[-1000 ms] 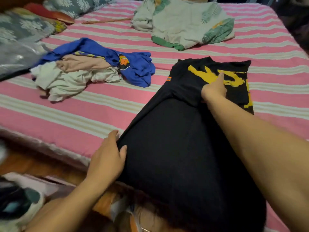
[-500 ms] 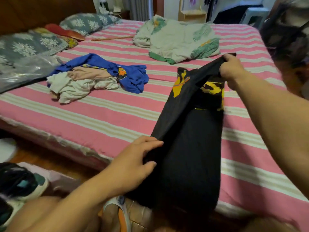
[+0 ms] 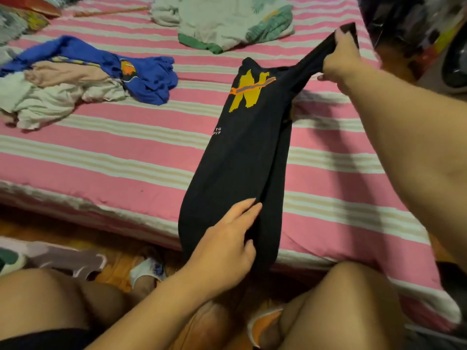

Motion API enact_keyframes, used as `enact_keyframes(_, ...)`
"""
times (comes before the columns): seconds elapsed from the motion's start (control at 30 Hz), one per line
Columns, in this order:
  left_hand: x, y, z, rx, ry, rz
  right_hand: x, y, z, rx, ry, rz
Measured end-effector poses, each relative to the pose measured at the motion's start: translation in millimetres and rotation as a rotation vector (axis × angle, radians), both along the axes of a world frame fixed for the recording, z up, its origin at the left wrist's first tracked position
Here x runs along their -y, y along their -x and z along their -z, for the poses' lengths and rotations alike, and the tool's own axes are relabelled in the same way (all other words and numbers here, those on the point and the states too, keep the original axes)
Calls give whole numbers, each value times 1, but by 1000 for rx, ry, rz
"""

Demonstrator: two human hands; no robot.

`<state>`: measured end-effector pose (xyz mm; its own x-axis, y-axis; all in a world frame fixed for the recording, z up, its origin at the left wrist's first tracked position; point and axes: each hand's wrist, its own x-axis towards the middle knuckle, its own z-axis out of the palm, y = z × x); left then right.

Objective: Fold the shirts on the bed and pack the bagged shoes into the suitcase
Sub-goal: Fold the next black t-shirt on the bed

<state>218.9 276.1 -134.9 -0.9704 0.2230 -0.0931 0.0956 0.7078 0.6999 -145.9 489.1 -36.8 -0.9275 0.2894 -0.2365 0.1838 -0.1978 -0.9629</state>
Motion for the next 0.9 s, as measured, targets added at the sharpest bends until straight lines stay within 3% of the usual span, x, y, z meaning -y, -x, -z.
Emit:
enact_keyframes(0.07,-16,-2,1,49,65,15,-4,4,-2,-17,-314,-36)
enact_keyframes(0.1,-24,-6,5,94,129,38,-12,8,4,7,-467,-159)
enact_keyframes(0.17,-31,-15,16,157,201,156,-25,5,31,166,-781,-204)
enact_keyframes(0.27,-15,-31,28,97,-12,326,-43,-11,78,362,-1155,-277)
enact_keyframes(0.3,-2,-34,31,6,-47,289,-46,-21,89,373,-1228,-279)
enact_keyframes(0.37,30,-34,46,-190,-7,-65,-41,-42,101,295,-1206,-183)
enact_keyframes(0.4,47,-29,51,-192,21,-312,-35,-56,103,247,-1176,-114)
enact_keyframes(0.43,64,-21,55,-114,17,-530,-27,-72,102,214,-1150,-75)
enact_keyframes(0.5,88,-4,56,206,-180,-784,-7,-109,101,110,-1100,-76)
enact_keyframes(0.57,99,2,58,387,-337,-780,12,-155,100,-7,-1016,-122)
enact_keyframes(0.63,100,-2,61,439,-322,-642,28,-209,101,-56,-957,-201)
enact_keyframes(0.7,99,-11,66,452,-402,-563,42,-256,106,-30,-969,-300)
enact_keyframes(0.77,103,-16,70,417,-533,-636,48,-288,116,30,-1004,-341)
enact_keyframes(0.9,111,-32,66,411,-705,-640,45,-309,123,142,-940,-190)
